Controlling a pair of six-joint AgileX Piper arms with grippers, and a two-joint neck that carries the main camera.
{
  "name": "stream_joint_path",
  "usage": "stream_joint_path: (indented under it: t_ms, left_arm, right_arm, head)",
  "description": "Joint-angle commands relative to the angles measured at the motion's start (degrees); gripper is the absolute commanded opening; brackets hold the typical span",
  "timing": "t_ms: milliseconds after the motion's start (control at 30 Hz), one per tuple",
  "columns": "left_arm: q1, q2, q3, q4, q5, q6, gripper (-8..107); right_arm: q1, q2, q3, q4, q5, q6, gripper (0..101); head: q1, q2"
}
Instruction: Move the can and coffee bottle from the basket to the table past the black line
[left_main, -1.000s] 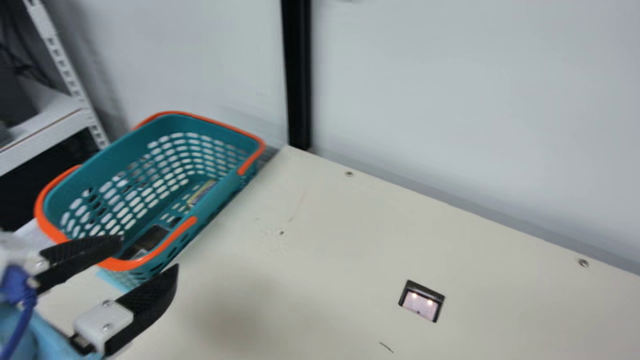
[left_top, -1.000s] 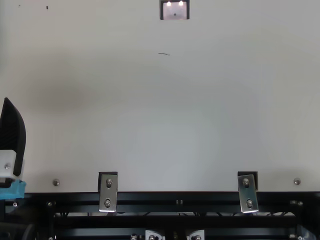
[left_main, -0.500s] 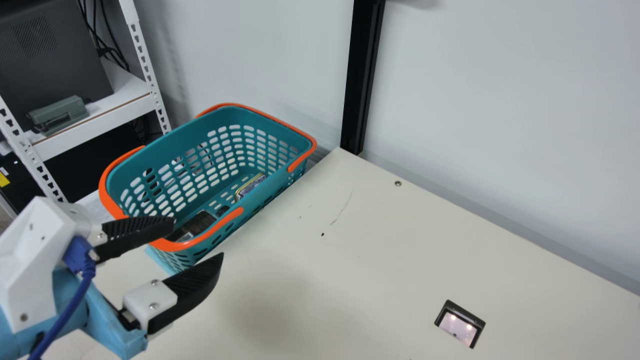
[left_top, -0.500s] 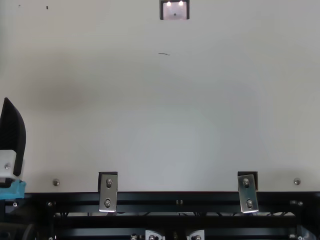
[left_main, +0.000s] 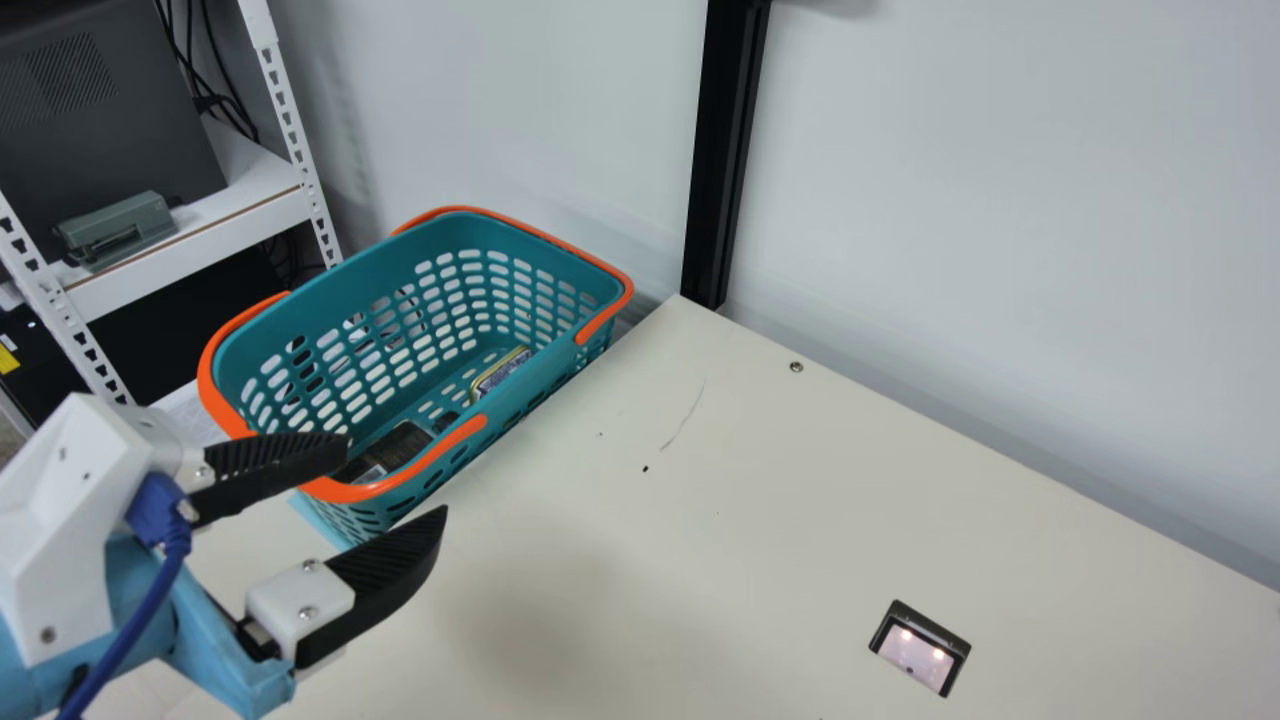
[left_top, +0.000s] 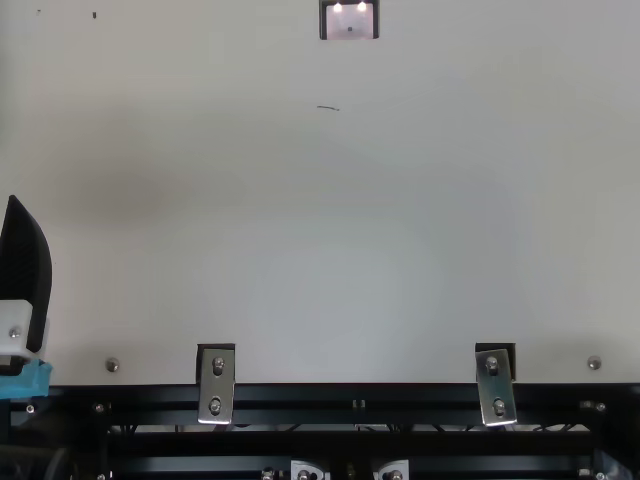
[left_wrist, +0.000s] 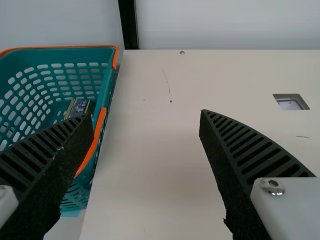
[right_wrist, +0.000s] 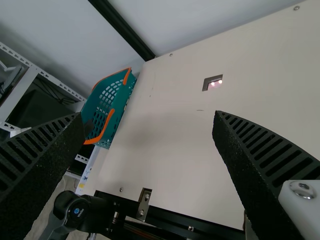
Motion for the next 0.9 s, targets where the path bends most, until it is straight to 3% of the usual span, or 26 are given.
stream_joint_path:
  t_ms: [0, 433, 867]
  left_arm:
    - [0.00, 0.00, 0.00, 0.00, 0.00, 0.00, 90]
    - [1.08, 1.99, -1.36, 0.17, -1.39, -1.32, 90]
    - [4.96, 15.59, -10.43, 4.80, -8.58, -8.00, 90]
  right_arm:
    - [0.00, 0.00, 0.00, 0.00, 0.00, 0.00, 101]
    - [0.00, 0.00, 0.00, 0.00, 0.00, 0.00, 101]
    - [0.00, 0.00, 0.00, 0.00, 0.00, 0.00, 101]
  head:
    - [-1.67, 0.87]
    - [-1.67, 0.87]
    - [-1.67, 0.87]
